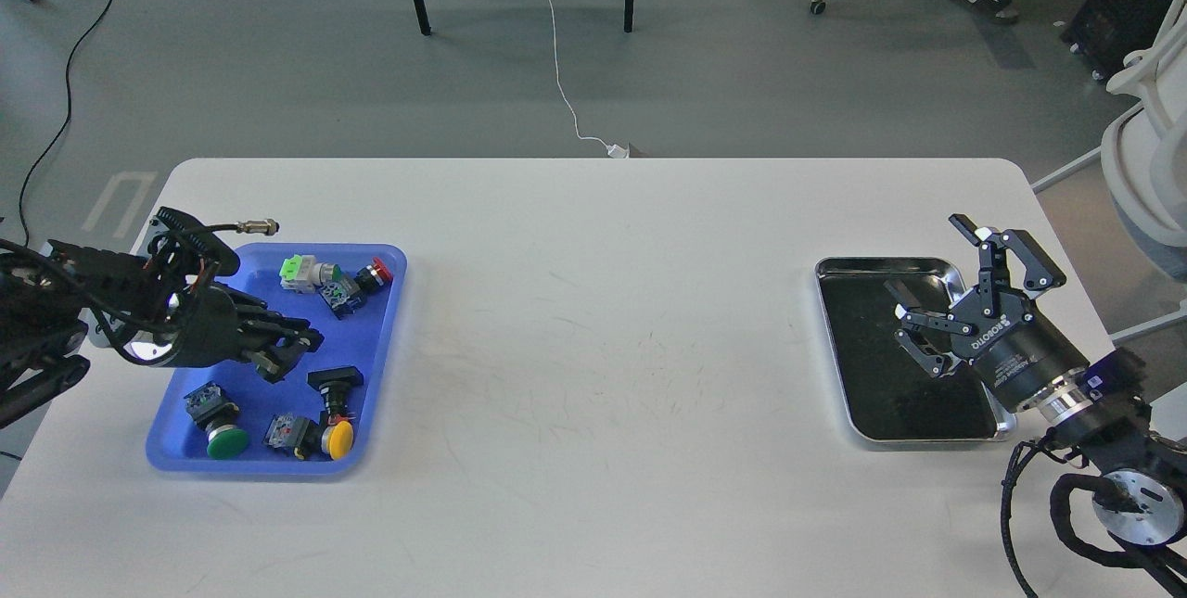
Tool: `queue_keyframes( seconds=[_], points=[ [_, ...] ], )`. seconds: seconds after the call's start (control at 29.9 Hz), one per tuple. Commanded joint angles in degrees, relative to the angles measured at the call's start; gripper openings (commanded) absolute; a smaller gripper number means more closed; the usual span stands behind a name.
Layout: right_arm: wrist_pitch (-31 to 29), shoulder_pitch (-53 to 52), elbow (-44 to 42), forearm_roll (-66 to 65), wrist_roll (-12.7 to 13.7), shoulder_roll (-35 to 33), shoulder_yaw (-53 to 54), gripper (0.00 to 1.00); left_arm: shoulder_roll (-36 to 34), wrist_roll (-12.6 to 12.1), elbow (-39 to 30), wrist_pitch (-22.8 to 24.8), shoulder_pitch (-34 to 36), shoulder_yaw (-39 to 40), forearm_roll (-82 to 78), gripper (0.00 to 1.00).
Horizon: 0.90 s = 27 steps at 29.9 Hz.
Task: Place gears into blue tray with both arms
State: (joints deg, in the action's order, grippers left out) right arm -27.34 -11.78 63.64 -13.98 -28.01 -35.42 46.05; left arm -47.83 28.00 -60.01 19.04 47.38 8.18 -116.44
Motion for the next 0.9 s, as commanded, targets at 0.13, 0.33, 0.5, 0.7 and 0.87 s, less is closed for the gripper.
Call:
queue_keyframes(
  seconds=[0.13,0.33,0.5,0.7,0.87],
  points=[
    [0.01,0.0,-0.01,-0.08,0.01,-0.18,0.0,0.96,1.07,0.0,1.64,-0.23,-0.36,-0.01,-0.63,0.36],
    [0.01,0.0,-0.01,0.0,0.01,-0.27,0.0,0.96,1.25,0.0,2.09,-0.32,-0.01,0.26,-0.63,0.73],
    [0.01,-0.09,-0.01,0.0,0.01,-0.44,0.18,0.96,0.02,0.0,1.12,-1.72,1.13,5.51,1.82,0.82],
    [0.18,-0.61,-0.01,0.0,0.01,-0.18,0.53,0.96,-1.3,0.0,-5.02,-1.9,-0.44,16.42,28.91,0.89],
    [3.07,-1.93,-0.01,0.0,0.01,0.17,0.53,0.98,-0.34,0.0,-10.65,-4.89,-5.88,18.97,60.58,0.98]
  ],
)
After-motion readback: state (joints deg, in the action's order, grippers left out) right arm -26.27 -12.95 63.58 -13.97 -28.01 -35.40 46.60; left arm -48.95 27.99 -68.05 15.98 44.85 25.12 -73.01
